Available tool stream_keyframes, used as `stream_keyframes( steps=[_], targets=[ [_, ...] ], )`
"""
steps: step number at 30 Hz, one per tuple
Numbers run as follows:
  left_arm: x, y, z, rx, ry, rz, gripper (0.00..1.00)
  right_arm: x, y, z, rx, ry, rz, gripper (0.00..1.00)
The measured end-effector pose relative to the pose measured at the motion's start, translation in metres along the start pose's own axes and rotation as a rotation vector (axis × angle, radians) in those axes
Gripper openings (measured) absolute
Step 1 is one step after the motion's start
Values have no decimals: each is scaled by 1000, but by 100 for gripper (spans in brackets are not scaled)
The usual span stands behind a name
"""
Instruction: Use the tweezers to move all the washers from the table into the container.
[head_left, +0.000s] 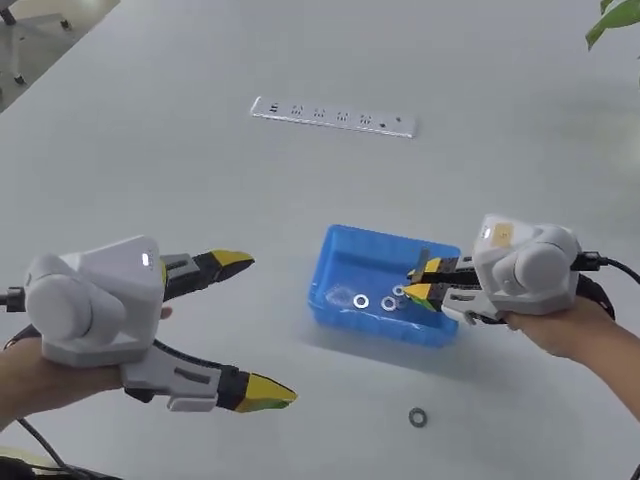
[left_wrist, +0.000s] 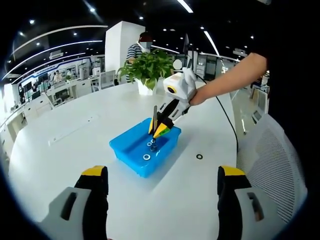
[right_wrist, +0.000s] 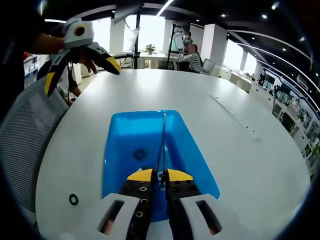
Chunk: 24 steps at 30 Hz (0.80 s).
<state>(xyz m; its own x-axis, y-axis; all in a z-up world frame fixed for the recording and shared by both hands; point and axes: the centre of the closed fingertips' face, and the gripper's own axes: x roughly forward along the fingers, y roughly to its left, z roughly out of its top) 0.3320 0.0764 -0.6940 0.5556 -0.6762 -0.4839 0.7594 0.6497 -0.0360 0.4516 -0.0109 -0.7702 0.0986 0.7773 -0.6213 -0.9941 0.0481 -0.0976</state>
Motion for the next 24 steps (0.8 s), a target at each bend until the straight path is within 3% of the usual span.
stream_keyframes(
  steps=[8,17,24],
  targets=[
    [7,3,5,33,25,-19,87,1,1,0,-3,3,-4,9],
    [18,9,23,93,38,-51,78,3,1,0,-16,7,-3,9],
    [33,14,38,182,89,-139,69,4,1,1,-19,10,-3,9]
  ],
)
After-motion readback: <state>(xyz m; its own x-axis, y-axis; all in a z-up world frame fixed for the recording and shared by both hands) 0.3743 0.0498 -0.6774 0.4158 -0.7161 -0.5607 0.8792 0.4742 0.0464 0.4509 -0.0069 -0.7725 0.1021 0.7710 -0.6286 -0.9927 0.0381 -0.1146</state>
